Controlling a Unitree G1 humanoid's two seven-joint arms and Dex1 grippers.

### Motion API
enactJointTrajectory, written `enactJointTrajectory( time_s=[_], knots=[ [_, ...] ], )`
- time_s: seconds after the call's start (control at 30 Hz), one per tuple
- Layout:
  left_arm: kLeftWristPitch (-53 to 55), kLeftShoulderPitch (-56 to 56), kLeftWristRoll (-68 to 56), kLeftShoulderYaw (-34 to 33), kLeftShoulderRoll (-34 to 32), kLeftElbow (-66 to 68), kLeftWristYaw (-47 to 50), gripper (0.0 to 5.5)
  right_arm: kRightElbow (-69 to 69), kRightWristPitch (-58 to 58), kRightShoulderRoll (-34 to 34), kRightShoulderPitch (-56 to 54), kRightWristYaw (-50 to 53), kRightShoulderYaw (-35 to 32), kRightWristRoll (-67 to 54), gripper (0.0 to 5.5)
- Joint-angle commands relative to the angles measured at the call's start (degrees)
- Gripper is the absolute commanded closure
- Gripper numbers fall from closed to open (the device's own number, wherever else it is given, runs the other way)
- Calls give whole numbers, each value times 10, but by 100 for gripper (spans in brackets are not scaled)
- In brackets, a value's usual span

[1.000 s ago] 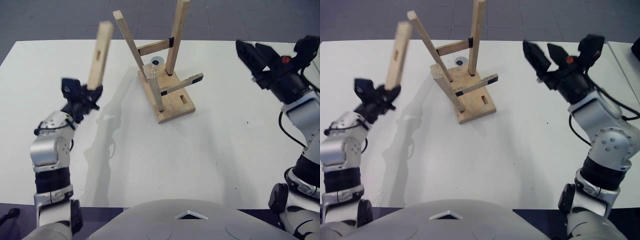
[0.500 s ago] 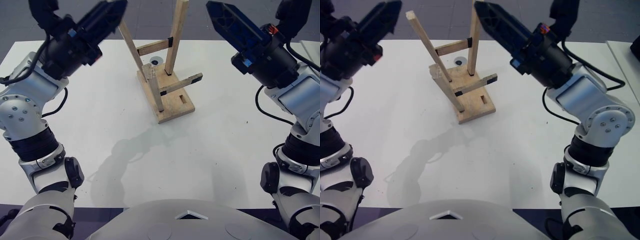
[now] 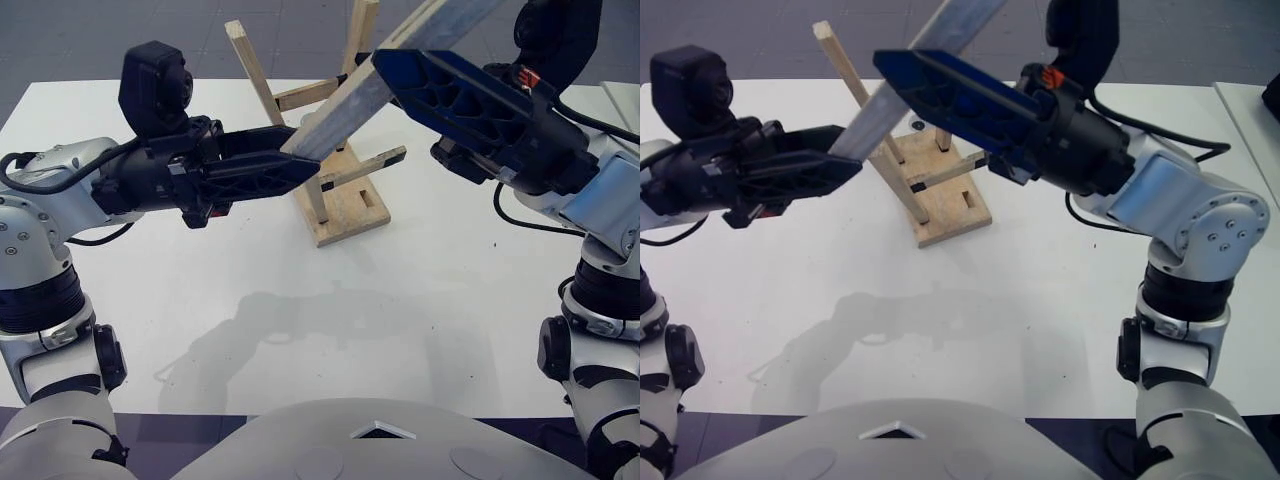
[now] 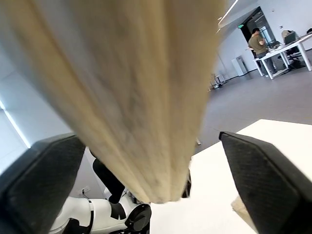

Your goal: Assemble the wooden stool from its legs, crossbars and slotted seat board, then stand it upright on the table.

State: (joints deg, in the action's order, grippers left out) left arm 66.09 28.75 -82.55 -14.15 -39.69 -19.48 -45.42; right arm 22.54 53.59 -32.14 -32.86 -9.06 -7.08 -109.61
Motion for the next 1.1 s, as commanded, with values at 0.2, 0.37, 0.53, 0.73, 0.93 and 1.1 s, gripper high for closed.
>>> enactJointTrajectory(
  time_s=[0.2, 0.37, 0.53, 0.73, 0.93, 1.1],
  knots=[
    [-10, 3, 8, 9, -18, -1, -15, 346, 16, 0, -31, -13, -26, 19, 10, 213],
    [-12, 2, 3, 9, -21, -2, -16, 346, 14, -6, -33, -15, -32, 20, 17, 297],
    [-15, 2, 0, 9, -21, 0, -16, 346, 14, 0, -41, -12, -45, 20, 25, 342],
    [-20, 1, -7, 4, -18, 1, -15, 346, 9, -2, -52, -11, -58, 16, 27, 343],
    [-54, -5, 14, -33, -28, 35, -5, 234, -9, -5, -74, -4, -69, -7, 40, 345],
    [-106, -12, 77, -69, -39, 86, -2, 152, -32, -20, -98, 8, -66, -49, 76, 345]
  ],
)
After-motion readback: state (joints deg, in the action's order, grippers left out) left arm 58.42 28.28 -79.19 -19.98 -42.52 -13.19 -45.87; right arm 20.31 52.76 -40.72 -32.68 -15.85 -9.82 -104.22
